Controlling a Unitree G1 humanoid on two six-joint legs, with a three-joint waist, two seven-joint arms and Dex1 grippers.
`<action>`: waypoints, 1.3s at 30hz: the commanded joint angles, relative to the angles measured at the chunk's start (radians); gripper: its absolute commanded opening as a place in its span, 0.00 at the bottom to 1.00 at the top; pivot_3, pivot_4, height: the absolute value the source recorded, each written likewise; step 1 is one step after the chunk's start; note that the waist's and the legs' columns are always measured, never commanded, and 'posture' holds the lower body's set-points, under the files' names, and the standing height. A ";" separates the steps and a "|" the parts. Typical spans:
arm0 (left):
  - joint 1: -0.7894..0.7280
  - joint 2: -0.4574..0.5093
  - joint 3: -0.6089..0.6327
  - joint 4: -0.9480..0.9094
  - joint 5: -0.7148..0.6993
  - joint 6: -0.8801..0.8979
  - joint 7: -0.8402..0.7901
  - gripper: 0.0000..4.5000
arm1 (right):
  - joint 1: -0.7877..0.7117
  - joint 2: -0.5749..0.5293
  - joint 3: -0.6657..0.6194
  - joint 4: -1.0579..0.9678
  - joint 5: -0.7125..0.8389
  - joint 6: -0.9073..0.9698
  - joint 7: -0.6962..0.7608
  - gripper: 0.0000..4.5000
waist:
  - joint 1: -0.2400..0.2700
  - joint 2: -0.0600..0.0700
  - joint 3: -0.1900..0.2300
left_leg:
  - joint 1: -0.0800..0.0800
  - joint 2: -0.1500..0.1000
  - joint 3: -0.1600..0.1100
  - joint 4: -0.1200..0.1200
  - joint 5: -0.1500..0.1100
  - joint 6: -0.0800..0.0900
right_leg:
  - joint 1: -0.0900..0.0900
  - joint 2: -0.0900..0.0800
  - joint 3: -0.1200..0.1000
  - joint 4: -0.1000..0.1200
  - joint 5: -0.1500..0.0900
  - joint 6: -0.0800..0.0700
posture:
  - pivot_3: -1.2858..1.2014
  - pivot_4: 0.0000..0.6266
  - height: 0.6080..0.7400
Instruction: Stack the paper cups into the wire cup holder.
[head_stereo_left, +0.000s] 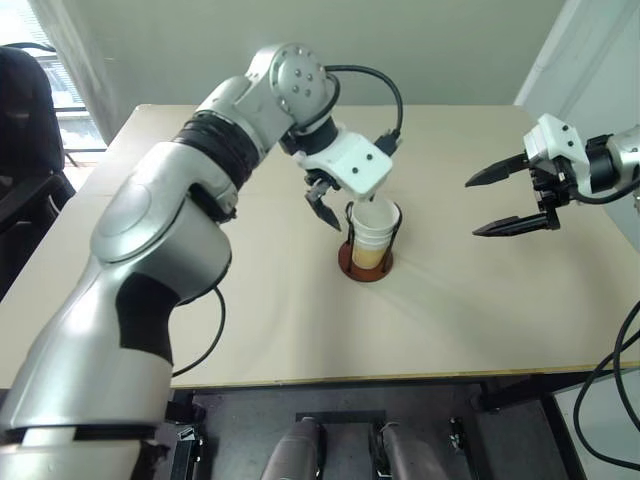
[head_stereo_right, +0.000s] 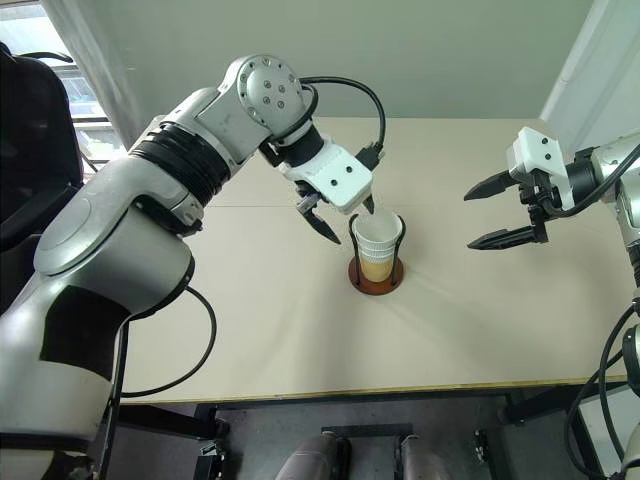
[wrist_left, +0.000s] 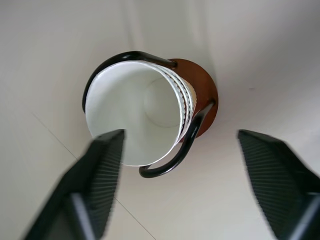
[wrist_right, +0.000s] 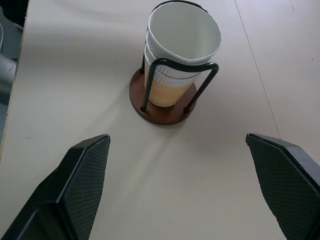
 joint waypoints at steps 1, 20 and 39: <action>0.007 0.058 0.096 -0.057 -0.124 0.148 -0.028 0.99 | -0.025 -0.009 -0.044 0.007 -0.005 -0.013 0.004 0.99 | -0.001 0.000 0.000 | 0.000 0.000 0.000 0.000 0.000 0.000 | 0.000 0.000 0.000 0.000 0.000 0.000 | 0.52 0.24 1.00; 0.703 0.495 0.946 -0.442 -0.258 0.729 0.254 0.99 | 0.029 0.076 -0.257 0.073 -0.097 0.073 -0.065 0.99 | -0.020 0.002 -0.001 | 0.002 -0.001 -0.001 -0.001 0.013 -0.010 | 0.000 0.000 -0.001 0.003 -0.001 -0.005 | 0.52 0.24 1.00; 0.850 0.453 1.195 -0.563 -0.236 0.837 0.538 0.99 | 0.049 0.177 -0.349 0.163 -0.139 0.057 -0.206 0.99 | -0.026 0.001 -0.001 | 0.011 -0.001 -0.001 -0.018 0.033 -0.012 | 0.000 0.000 0.002 0.003 0.011 -0.026 | 0.52 0.24 1.00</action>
